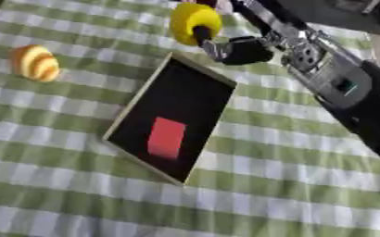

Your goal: Pick up objects on the table and place them in the box.

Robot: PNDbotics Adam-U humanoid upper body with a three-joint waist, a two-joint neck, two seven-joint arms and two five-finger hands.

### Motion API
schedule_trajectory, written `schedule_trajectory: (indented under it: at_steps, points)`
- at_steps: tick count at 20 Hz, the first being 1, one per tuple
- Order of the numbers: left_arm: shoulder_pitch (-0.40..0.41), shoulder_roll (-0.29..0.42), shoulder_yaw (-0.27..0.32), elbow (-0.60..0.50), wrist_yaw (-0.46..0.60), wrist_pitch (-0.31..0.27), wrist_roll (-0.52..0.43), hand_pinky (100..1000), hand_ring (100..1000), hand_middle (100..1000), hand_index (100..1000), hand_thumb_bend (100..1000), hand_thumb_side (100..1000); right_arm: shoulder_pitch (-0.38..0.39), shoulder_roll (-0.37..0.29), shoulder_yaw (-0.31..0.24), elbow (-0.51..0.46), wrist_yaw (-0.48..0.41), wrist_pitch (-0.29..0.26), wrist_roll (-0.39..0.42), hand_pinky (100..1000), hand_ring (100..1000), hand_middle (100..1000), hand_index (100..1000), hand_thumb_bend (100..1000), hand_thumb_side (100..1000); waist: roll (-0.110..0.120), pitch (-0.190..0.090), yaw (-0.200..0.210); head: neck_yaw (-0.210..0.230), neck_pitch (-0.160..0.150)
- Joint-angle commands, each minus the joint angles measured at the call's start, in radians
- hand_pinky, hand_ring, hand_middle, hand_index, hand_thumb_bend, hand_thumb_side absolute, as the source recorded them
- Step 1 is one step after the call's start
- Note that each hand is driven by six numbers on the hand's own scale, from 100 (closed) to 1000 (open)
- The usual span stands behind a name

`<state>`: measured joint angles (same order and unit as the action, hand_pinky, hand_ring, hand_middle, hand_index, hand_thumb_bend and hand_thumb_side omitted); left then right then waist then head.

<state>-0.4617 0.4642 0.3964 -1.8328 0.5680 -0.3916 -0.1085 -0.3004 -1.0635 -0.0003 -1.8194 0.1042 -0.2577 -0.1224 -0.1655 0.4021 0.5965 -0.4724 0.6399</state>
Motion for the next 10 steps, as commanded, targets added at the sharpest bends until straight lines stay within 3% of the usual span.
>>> schedule_trajectory:
  at_steps: [1, 6, 8, 9, 10]
  points:
    - [-0.017, 0.012, 0.001, -0.023, 0.004, 0.007, 0.001, 783, 710, 660, 786, 100, 579, -0.020, -0.003, 0.011, 0.048, 0.060, -0.013, 0.010, 880, 781, 488, 621, 100, 184, 0.008, -0.014, 0.002, -0.008, -0.021]
    - [-0.019, 0.007, 0.000, -0.029, 0.002, 0.014, 0.001, 782, 709, 659, 786, 100, 579, -0.013, 0.023, 0.036, 0.070, 0.202, -0.032, 0.076, 900, 883, 684, 794, 100, 164, 0.011, -0.012, -0.005, 0.002, -0.021]
    - [-0.016, 0.006, 0.000, -0.028, 0.002, 0.015, 0.001, 782, 708, 659, 786, 100, 579, -0.007, 0.030, 0.039, 0.078, 0.263, -0.039, 0.111, 952, 970, 806, 928, 100, 178, 0.013, -0.011, -0.009, 0.006, -0.018]
    - [-0.015, 0.006, 0.000, -0.027, 0.001, 0.015, 0.000, 782, 708, 659, 786, 100, 579, -0.007, 0.033, 0.039, 0.081, 0.291, -0.043, 0.127, 952, 970, 806, 928, 100, 178, 0.013, -0.011, -0.011, 0.007, -0.017]
    - [-0.014, 0.006, 0.000, -0.027, 0.001, 0.016, -0.001, 782, 708, 659, 786, 100, 579, -0.006, 0.034, 0.039, 0.083, 0.316, -0.047, 0.143, 1000, 1000, 861, 988, 100, 170, 0.014, -0.012, -0.012, 0.008, -0.015]
